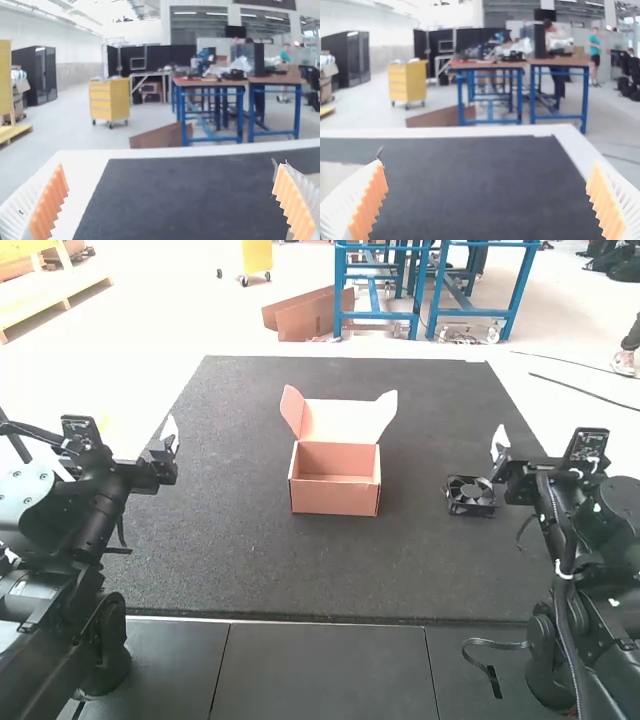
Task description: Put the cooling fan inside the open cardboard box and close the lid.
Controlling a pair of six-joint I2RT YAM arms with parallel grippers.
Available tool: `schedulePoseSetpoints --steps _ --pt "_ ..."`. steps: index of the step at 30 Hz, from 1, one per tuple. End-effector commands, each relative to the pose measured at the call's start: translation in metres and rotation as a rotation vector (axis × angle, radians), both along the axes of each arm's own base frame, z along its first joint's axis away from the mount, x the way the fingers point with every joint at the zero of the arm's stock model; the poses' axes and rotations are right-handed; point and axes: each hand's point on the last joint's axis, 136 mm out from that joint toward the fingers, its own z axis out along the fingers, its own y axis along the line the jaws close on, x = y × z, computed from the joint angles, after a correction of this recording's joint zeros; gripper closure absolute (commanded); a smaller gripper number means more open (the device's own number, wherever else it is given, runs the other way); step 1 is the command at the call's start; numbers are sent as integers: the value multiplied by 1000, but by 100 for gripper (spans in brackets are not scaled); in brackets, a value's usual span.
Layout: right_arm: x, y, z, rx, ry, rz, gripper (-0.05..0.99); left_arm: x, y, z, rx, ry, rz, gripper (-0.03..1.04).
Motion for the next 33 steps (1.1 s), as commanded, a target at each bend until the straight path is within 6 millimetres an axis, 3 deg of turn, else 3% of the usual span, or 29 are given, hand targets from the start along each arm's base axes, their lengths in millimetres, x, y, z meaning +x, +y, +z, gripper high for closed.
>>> schedulePoseSetpoints --steps 1,10,13,17,22,28,33 --pt "-4 -8 39 21 -49 -34 2 -6 5 30 -11 -45 22 4" --pt "13 -11 77 116 64 -52 2 7 8 69 -10 8 43 4" --pt "21 -10 83 161 157 -47 2 15 8 84 -3 70 48 4" --pt "33 -4 72 207 334 -41 2 30 7 93 8 180 53 4" --pt "30 -1 79 222 423 -28 2 40 18 91 16 318 119 4" --pt "24 8 89 134 493 28 2 60 16 58 28 516 121 4" --pt "30 9 68 54 620 42 3 67 10 39 37 586 97 4"
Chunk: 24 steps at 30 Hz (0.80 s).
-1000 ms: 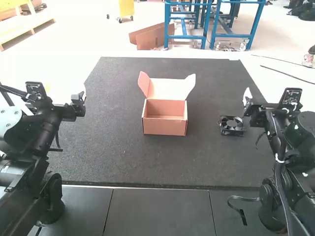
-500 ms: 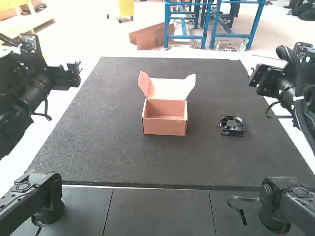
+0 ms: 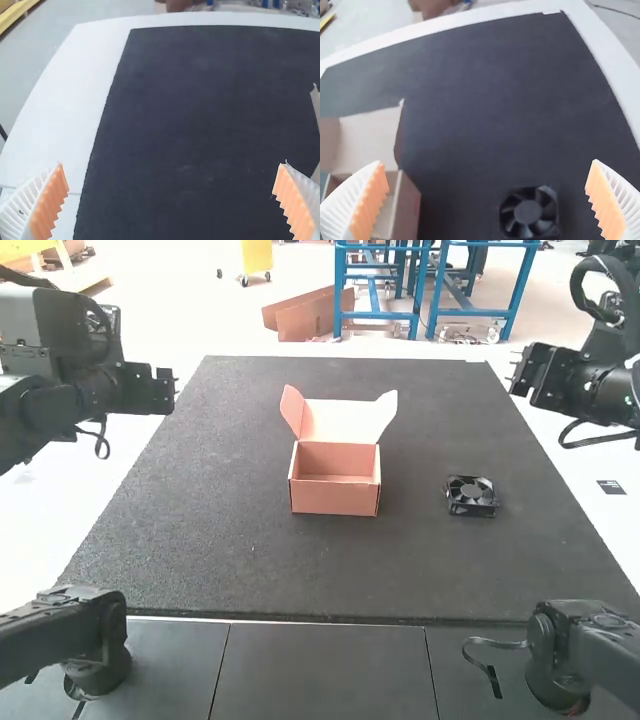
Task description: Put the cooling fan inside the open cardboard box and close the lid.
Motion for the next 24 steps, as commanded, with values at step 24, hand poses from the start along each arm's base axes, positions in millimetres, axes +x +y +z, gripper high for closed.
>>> schedulePoseSetpoints --steps 24 --pt "76 -49 -115 -175 514 -11 3 -11 -106 -7 -36 117 -378 4"
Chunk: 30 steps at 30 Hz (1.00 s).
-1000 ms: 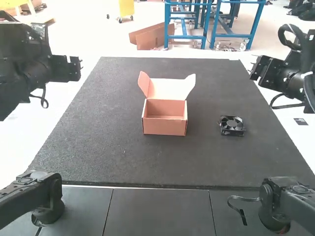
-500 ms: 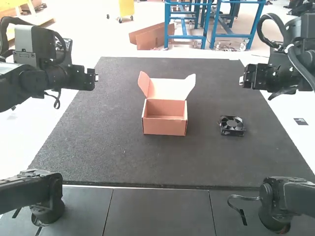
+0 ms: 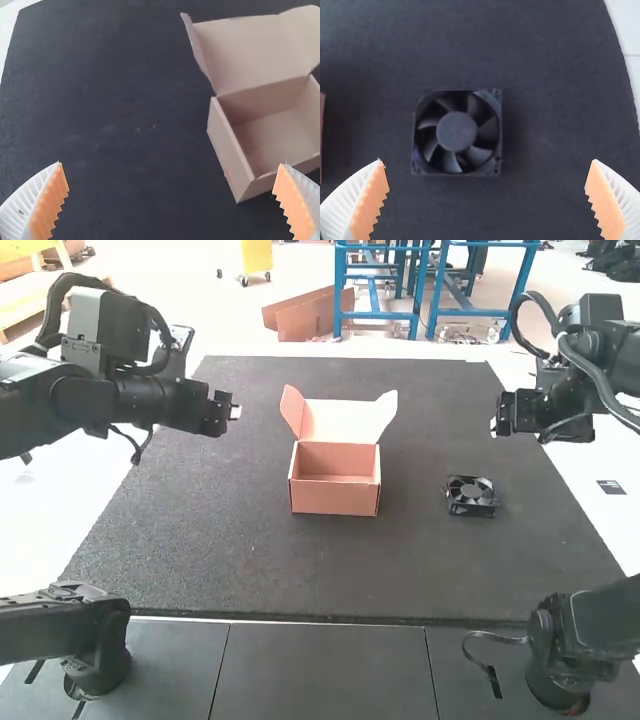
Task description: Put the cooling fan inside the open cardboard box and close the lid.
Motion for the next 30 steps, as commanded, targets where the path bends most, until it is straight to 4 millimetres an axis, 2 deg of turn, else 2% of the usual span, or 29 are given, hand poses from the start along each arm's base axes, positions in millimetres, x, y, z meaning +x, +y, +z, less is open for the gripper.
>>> schedulePoseSetpoints --steps 1,5,12,17,30 --pt "13 -18 1 -13 9 -11 3 -1 -11 24 -32 -49 -32 4" --pt "21 -29 -17 -4 79 -38 3 -1 -16 27 -38 -55 -50 4" --pt "30 -30 -54 -1 189 -18 3 -3 -25 26 -69 -38 -82 4" --pt "29 -29 -84 10 277 -19 3 -2 -30 23 -77 -26 -97 4" --pt "34 -33 -120 11 344 -35 3 -1 -35 20 -91 -12 -110 4"
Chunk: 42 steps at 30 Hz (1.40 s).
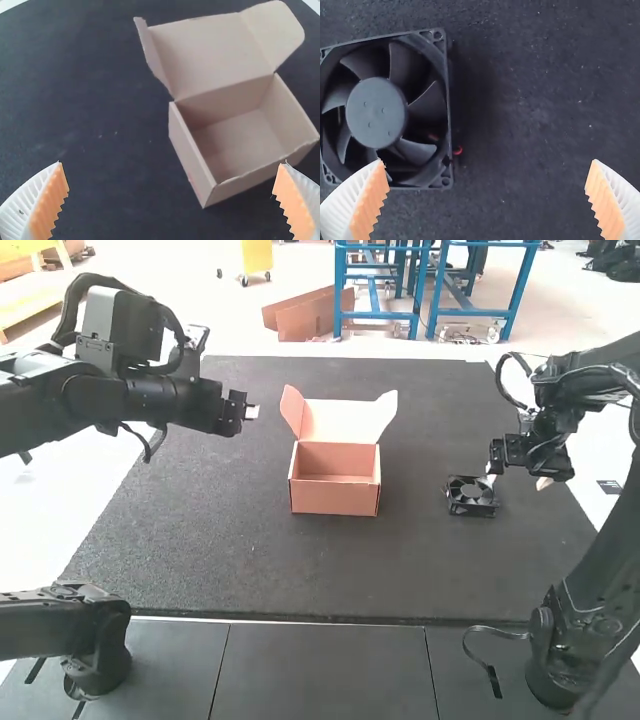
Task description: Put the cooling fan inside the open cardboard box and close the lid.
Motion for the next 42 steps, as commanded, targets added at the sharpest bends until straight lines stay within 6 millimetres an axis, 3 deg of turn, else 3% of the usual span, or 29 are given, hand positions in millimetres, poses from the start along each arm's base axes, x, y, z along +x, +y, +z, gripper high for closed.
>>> schedulePoseSetpoints --steps 1,11,25,42 --pt "7 -4 -1 -3 -2 -7 3 -1 -9 19 -38 -24 -33 4" --pt "14 -7 -17 1 5 -27 3 -12 -19 8 -33 28 -80 4" --pt "23 -14 -29 -25 -3 -49 3 -15 -18 2 -31 56 -76 4" --pt "19 -16 -44 -27 38 -51 3 -17 -17 0 -29 64 -75 4"
